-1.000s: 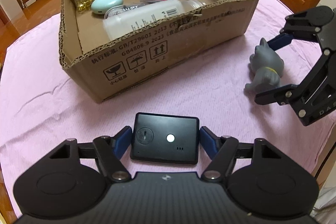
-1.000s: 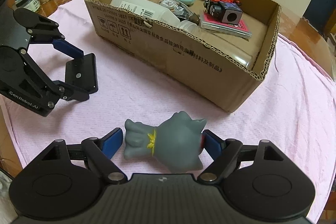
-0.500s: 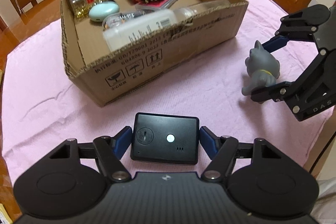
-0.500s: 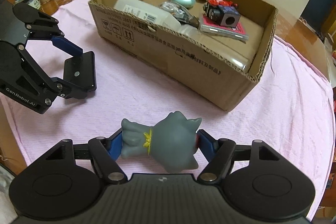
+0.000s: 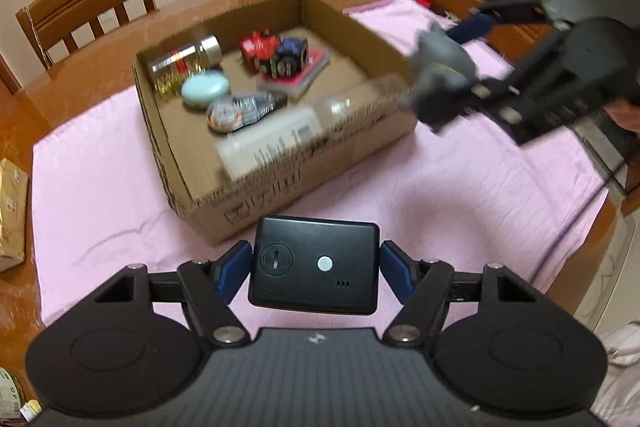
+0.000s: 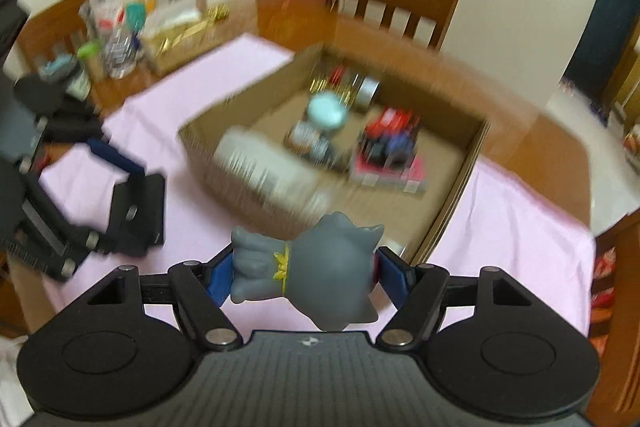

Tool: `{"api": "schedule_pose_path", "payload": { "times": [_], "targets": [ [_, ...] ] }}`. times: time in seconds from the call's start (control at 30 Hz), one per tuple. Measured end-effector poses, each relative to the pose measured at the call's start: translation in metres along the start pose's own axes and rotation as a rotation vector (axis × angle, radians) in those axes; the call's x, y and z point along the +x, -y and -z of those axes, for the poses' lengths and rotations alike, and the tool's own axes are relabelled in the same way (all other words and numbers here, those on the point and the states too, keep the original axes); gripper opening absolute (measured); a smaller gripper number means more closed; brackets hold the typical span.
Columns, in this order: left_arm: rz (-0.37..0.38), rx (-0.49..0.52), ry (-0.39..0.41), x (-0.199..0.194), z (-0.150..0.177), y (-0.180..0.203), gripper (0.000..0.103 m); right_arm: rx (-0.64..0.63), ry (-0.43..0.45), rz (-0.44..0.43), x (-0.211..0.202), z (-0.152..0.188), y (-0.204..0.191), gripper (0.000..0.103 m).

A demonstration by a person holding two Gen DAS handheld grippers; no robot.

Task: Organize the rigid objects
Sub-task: 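Place the black case in the box with the left tool while the right tool places the cat toy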

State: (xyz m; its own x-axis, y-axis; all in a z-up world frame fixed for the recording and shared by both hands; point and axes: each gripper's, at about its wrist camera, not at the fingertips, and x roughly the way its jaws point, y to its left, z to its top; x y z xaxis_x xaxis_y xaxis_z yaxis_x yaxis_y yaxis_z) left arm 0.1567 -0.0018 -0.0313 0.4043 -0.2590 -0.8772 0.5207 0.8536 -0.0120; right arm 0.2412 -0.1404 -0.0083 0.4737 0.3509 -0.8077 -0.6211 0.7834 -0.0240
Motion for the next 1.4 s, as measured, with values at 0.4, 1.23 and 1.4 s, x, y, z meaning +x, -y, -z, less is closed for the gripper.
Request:
{"api": "schedule_pose_path", "payload": {
  "times": [0.4, 1.23, 1.4],
  "targets": [
    [-0.055, -0.003, 0.094, -0.024, -0.049, -0.006, 0.069, 0.104, 0.018, 0.073, 0.049, -0.047, 0.048, 0.077],
    [-0.159, -0.154, 0.123, 0.053, -0.11, -0.062, 0.095, 0.226, 0.007, 0.127, 0.017, -0.029, 0.04, 0.103],
    [-0.232, -0.148, 0.209, 0.03, -0.105, -0.058, 0.099, 0.241, -0.006, 0.173, 0.013, -0.032, 0.036, 0.103]
  ]
}}
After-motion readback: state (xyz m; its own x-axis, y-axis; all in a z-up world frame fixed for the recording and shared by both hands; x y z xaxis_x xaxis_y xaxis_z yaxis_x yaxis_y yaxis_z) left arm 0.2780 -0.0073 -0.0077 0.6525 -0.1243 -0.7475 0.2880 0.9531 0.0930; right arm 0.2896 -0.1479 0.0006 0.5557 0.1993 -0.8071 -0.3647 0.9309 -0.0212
